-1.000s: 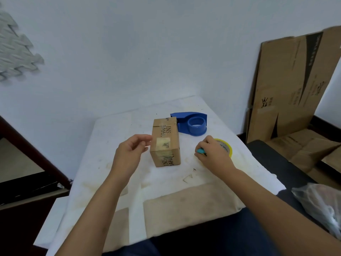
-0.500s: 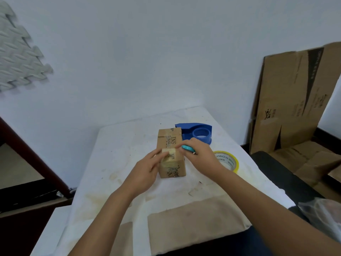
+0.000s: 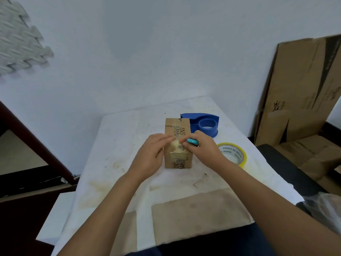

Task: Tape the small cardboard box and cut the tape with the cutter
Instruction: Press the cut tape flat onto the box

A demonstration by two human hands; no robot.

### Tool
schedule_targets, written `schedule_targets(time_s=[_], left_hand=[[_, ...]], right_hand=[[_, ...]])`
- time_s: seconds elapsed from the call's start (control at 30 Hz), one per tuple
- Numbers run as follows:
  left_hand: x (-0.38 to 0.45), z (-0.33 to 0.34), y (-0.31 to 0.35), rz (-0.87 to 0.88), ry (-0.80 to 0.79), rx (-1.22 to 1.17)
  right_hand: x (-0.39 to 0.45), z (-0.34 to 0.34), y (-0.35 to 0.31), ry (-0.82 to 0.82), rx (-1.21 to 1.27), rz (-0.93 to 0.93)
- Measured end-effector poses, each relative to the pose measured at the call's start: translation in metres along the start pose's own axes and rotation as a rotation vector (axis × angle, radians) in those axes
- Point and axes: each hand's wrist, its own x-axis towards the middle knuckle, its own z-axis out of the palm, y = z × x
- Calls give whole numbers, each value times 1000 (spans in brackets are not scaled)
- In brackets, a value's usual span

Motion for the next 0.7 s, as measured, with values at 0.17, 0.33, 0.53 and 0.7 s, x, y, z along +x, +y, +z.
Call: schedule_targets(time_s=[0.17, 0.33, 0.53, 0.7], left_hand=[[-4, 14, 2, -7, 8, -146], [0, 31, -1, -95, 91, -268], [2, 43, -9, -54, 98, -251], [6, 44, -16, 79, 98, -91]], right_hand=[[-1, 6, 1, 16, 47, -11], [0, 9, 4, 29, 66, -9], [1, 11, 6, 27, 43, -24], [2, 13, 9, 34, 63, -23]])
